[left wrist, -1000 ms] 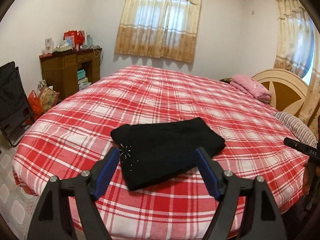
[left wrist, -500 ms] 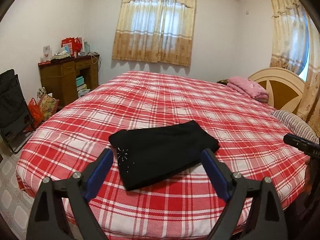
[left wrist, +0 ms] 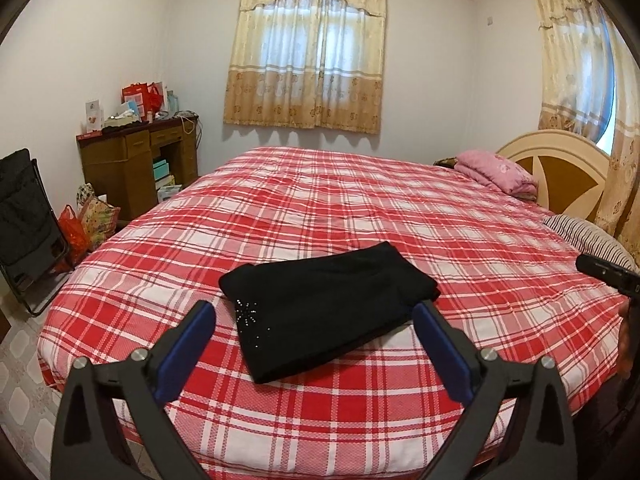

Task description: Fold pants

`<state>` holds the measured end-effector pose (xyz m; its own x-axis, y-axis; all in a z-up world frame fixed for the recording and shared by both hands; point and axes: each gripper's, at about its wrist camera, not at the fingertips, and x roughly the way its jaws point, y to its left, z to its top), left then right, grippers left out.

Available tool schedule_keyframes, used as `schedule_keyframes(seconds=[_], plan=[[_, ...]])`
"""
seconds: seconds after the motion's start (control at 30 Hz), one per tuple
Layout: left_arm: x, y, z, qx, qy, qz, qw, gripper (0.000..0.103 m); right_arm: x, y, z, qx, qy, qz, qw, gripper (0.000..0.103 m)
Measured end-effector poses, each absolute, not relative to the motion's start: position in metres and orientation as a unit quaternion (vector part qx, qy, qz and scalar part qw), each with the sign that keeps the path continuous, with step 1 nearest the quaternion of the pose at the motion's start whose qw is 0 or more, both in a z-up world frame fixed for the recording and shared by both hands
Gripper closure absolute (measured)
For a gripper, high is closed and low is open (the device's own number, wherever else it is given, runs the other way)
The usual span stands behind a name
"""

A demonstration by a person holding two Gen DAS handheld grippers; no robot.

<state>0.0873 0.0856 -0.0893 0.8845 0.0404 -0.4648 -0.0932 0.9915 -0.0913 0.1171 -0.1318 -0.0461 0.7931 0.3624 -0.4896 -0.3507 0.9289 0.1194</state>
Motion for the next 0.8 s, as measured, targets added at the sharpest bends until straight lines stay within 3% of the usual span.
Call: schedule_keyframes(seconds=[0.8], plan=[[0.093, 0.09, -0.101, -0.065, 0.255, 0.051, 0.963, 0.0, 0.114, -0.122, -0.049, -0.007, 0.261, 0.189, 0.947, 0.024]])
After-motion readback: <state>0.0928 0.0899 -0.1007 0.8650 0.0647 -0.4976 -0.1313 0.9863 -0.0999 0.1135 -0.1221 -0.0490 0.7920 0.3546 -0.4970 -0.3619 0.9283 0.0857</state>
